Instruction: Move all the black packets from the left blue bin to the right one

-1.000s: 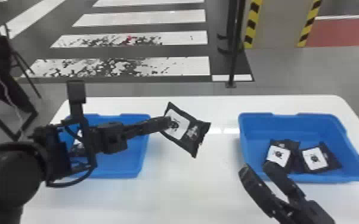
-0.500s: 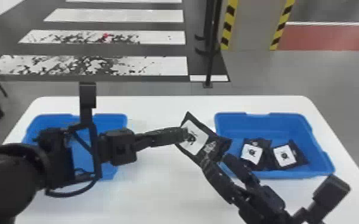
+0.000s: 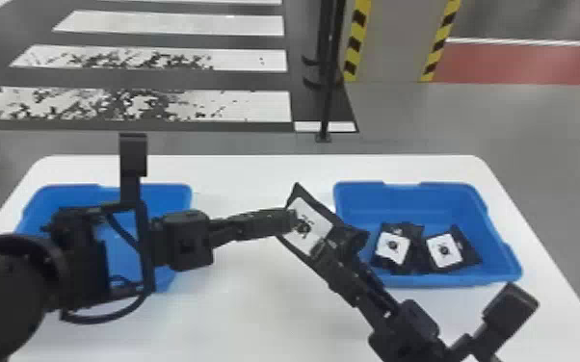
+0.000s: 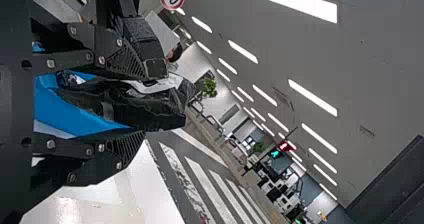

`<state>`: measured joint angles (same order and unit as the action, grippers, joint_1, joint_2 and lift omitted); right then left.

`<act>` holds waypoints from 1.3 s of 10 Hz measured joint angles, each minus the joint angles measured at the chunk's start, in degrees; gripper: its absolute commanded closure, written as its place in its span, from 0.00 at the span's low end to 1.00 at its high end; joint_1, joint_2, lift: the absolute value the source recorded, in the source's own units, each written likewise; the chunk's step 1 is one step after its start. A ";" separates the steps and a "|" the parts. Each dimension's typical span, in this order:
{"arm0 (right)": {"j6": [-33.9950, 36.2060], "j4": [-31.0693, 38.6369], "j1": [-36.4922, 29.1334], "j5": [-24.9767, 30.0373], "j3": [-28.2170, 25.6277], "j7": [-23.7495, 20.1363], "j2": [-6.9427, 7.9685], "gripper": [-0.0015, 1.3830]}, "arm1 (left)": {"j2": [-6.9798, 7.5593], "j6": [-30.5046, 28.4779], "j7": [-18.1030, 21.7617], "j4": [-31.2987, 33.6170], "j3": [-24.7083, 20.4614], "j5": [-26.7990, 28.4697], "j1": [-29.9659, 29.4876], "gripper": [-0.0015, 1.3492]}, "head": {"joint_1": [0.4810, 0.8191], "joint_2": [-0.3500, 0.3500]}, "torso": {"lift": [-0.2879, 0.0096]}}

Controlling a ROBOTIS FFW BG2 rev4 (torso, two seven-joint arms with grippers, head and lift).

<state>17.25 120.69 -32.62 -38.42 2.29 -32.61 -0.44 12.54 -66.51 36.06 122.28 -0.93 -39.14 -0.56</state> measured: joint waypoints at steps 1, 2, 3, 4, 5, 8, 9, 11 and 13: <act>-0.20 -0.05 0.00 -0.42 0.26 -0.14 0.00 0.92 | -0.18 0.34 -0.39 0.00 -0.24 -0.06 -0.03 0.79 | 0.63 0.45 | 0.50; -0.91 0.00 0.04 -0.45 0.33 -0.18 0.00 0.92 | -0.59 1.25 -1.25 0.00 -0.92 -0.49 -0.57 0.48 | 0.63 0.46 | 0.50; -1.99 0.28 0.16 -0.11 0.30 -0.17 0.00 0.92 | -1.27 2.31 -2.06 0.00 -1.88 -1.31 -1.69 0.23 | 0.63 0.46 | 0.50; -2.41 0.35 0.40 0.21 -0.12 -0.12 -0.02 0.92 | -1.84 3.24 -2.22 0.00 -2.81 -1.79 -2.70 0.06 | 0.63 0.46 | 0.50; -2.47 -0.19 1.09 0.53 -0.92 -0.02 -0.13 0.92 | -1.98 4.16 -2.16 0.10 -3.42 -2.35 -3.64 0.08 | 0.63 0.45 | 0.50; -2.71 -7.46 9.07 3.05 -4.84 0.44 -2.00 0.92 | -1.94 5.44 -2.13 5.62 -7.62 -3.43 -9.54 0.10 | 0.63 0.42 | 0.50; -3.39 -11.48 12.85 4.56 -6.12 1.08 -2.96 0.92 | -1.97 5.31 -2.13 7.08 -9.57 -3.61 -11.82 0.10 | 0.63 0.41 | 0.50; -4.13 -18.82 18.70 8.83 -8.85 2.32 -4.09 0.90 | -2.21 5.02 -2.13 8.49 -12.94 -4.14 -14.88 0.10 | 0.63 0.38 | 0.50; -2.41 -25.48 23.19 12.31 -12.13 2.95 -4.52 0.54 | -2.47 4.34 -2.13 9.28 -15.25 -4.35 -16.92 0.10 | 0.63 0.33 | 0.50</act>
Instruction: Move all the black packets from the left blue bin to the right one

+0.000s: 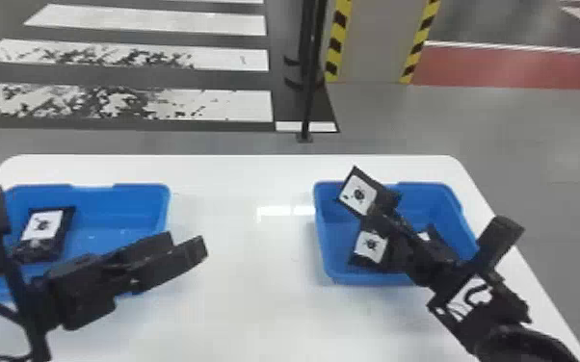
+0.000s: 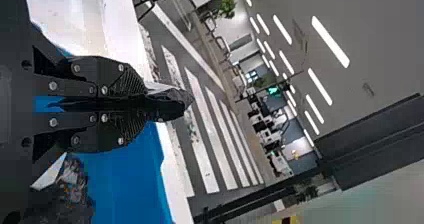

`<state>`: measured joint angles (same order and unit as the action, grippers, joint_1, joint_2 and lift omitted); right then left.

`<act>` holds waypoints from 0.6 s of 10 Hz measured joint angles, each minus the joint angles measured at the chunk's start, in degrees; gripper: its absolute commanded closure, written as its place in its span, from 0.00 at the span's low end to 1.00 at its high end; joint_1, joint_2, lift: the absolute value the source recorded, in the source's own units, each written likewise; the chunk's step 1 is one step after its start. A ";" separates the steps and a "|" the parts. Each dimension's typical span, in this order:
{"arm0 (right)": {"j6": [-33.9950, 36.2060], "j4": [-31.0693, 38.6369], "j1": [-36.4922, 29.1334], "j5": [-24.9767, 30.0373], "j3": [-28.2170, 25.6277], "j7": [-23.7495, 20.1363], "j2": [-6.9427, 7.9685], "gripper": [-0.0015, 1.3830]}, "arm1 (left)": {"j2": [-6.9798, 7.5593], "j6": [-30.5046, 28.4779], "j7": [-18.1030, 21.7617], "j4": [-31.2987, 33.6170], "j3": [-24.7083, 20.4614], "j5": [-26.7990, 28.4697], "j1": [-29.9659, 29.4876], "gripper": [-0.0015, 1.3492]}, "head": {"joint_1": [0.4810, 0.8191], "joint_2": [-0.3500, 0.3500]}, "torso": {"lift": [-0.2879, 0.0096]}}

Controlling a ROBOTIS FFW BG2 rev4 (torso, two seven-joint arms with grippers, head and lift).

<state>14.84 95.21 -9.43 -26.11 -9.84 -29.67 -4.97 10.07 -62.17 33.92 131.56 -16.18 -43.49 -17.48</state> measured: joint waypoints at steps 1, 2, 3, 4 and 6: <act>1.02 -1.45 1.02 1.01 -0.79 0.46 -0.17 0.35 | -0.10 -0.10 0.00 0.18 -0.83 0.10 -0.56 0.10 | 0.63 0.33 | 0.50; 0.76 -1.73 1.16 1.88 -1.37 0.98 -0.22 0.21 | -0.12 0.02 0.00 0.38 -1.71 0.52 -0.91 0.10 | 0.63 0.32 | 0.50; -0.83 -0.65 0.18 2.40 -1.55 1.55 -0.21 0.15 | -0.10 0.22 0.00 0.64 -2.71 0.84 -1.18 0.10 | 0.63 0.33 | 0.50; -2.55 2.72 -2.48 3.12 -1.59 2.59 0.08 0.12 | -0.07 0.46 -0.02 1.00 -3.78 1.01 -1.48 0.10 | 0.63 0.34 | 0.50; -5.96 14.43 -12.20 6.11 -1.59 5.50 2.17 0.12 | -0.06 0.38 -0.02 1.51 -6.44 3.11 -1.68 0.10 | 0.63 0.37 | 0.50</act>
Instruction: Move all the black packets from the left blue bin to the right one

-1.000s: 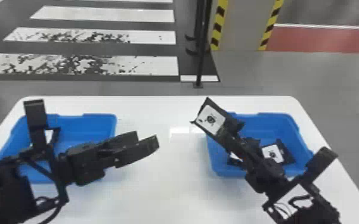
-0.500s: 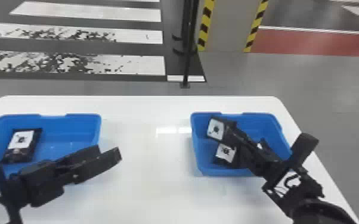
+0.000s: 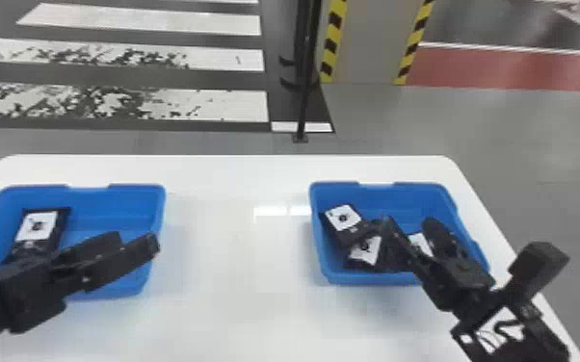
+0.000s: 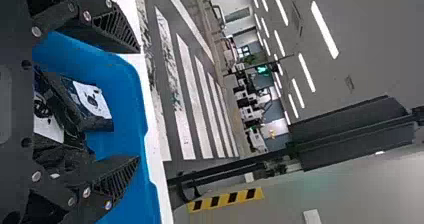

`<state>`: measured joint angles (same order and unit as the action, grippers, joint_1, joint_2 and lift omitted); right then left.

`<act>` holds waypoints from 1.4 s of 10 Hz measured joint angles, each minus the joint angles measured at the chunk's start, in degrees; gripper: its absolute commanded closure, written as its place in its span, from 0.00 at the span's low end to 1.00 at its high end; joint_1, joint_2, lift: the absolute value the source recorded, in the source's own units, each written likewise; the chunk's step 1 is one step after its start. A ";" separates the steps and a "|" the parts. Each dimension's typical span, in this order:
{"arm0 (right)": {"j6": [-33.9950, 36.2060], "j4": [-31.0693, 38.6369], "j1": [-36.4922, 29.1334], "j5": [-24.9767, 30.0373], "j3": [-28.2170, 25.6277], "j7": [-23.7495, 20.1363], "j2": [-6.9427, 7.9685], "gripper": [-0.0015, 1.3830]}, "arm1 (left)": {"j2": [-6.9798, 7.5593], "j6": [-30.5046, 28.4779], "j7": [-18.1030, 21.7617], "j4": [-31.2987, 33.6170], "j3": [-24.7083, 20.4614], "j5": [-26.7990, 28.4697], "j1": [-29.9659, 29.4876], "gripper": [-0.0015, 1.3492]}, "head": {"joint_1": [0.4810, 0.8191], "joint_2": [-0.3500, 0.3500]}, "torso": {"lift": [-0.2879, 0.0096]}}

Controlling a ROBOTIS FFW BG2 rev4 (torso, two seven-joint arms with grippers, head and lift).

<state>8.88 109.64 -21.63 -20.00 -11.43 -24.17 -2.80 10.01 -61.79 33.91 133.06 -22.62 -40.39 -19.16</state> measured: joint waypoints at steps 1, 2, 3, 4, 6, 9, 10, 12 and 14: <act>-2.04 5.18 -4.99 1.65 0.02 0.92 1.45 0.12 | 0.02 -0.64 0.01 0.01 -1.66 1.81 0.02 0.10 | 0.63 0.41 | 0.50; -4.23 8.73 -8.79 3.07 0.32 1.66 2.46 0.12 | 0.04 -1.37 0.01 0.01 -3.57 3.73 0.09 0.10 | 0.63 0.46 | 0.50; -6.70 11.23 -11.90 3.63 0.92 2.76 2.72 0.12 | 0.03 -2.31 -0.07 -0.14 -5.68 6.31 0.88 0.10 | 0.63 0.52 | 0.50; -8.88 13.39 -14.93 3.71 1.72 4.15 2.78 0.12 | 0.01 -3.30 -0.21 -0.74 -7.88 9.85 2.53 0.10 | 0.63 0.56 | 0.50; -10.41 16.61 -20.33 3.33 2.35 5.57 2.80 0.12 | 0.52 -3.80 -1.32 -6.22 -10.13 15.66 7.97 0.10 | 0.63 0.70 | 0.50; -10.57 18.70 -25.25 2.23 2.93 5.81 2.80 0.13 | 2.53 -3.18 -3.44 -18.25 -9.51 20.18 16.62 0.10 | 0.63 0.80 | 0.50; -10.54 18.66 -25.84 1.61 3.36 5.80 2.80 0.13 | 3.39 -3.18 -4.75 -21.80 -8.33 20.63 18.88 0.10 | 0.63 0.82 | 0.50; -10.29 18.21 -26.16 0.56 3.76 5.80 2.80 0.13 | 4.43 -3.65 -6.83 -28.58 -6.11 22.49 23.18 0.10 | 0.63 0.83 | 0.50; -10.01 17.81 -26.22 -0.41 3.85 5.72 2.80 0.13 | 4.55 -3.92 -9.98 -33.11 -4.95 23.85 25.79 0.10 | 0.63 0.85 | 0.50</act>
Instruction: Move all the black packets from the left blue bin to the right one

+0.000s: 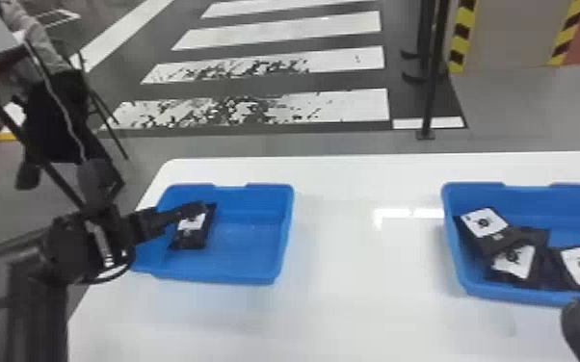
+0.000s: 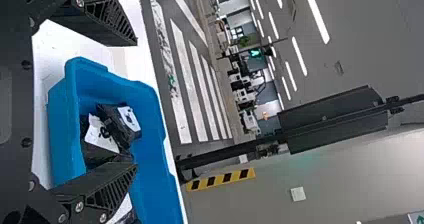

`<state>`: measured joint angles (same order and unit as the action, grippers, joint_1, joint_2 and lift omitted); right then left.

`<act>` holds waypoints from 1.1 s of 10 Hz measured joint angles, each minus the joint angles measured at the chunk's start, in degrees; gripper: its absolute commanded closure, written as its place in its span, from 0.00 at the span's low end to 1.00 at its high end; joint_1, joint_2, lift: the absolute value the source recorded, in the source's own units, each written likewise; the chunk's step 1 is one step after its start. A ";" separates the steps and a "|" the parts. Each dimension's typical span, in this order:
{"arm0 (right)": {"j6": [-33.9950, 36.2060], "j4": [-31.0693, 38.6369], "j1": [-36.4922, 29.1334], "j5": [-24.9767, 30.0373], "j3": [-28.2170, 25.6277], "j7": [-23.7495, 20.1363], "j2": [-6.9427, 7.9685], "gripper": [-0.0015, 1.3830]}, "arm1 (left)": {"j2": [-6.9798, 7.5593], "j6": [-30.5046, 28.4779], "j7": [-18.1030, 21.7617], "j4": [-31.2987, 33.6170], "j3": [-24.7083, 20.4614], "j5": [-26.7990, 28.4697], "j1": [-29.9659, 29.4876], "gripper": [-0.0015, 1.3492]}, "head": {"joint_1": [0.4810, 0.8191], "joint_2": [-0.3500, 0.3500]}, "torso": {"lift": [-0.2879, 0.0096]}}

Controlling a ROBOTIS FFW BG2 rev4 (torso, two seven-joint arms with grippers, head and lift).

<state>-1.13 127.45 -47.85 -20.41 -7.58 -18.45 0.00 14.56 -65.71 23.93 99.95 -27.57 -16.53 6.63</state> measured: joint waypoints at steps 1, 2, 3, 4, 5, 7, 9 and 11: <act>0.29 -0.15 -0.07 -0.51 0.08 -0.02 0.00 0.13 | 0.19 -0.39 -0.84 -2.89 0.55 0.80 1.65 0.10 | 0.63 0.85 | 0.50; 0.49 -0.23 -0.09 -0.80 0.13 -0.10 0.00 0.13 | 0.45 -0.82 -1.52 -5.20 1.09 1.60 3.04 0.10 | 0.63 0.86 | 0.50; 0.79 -0.36 -0.05 -1.03 0.15 -0.28 0.00 0.13 | 0.79 -1.18 -2.60 -7.43 1.92 2.09 4.35 0.10 | 0.63 0.86 | 0.50; 0.98 -0.51 0.01 -1.26 0.15 -0.43 0.00 0.14 | 1.03 -1.51 -4.05 -8.73 2.57 2.21 5.12 0.10 | 0.63 0.87 | 0.50; 1.13 -0.68 0.04 -1.51 0.15 -0.49 0.00 0.14 | 1.08 -1.94 -5.41 -9.82 2.89 2.15 5.69 0.11 | 0.63 0.87 | 0.50; 1.51 -0.96 0.10 -2.02 0.15 -0.74 0.00 0.14 | 1.08 -2.47 -8.04 -12.51 4.28 2.12 7.35 0.11 | 0.63 0.87 | 0.50; 1.94 -1.69 0.27 -2.88 0.15 -1.01 0.00 0.14 | 1.08 -3.01 -10.16 -14.39 5.20 2.22 8.78 0.15 | 0.63 0.87 | 0.50; 2.40 -1.99 0.31 -3.37 0.15 -1.14 0.00 0.15 | 1.94 -4.54 -10.13 -17.21 6.63 2.59 10.38 0.49 | 0.63 0.87 | 0.50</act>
<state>1.28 125.46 -47.54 -23.78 -7.43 -19.58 0.00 16.50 -70.25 13.80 82.74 -20.95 -13.95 17.02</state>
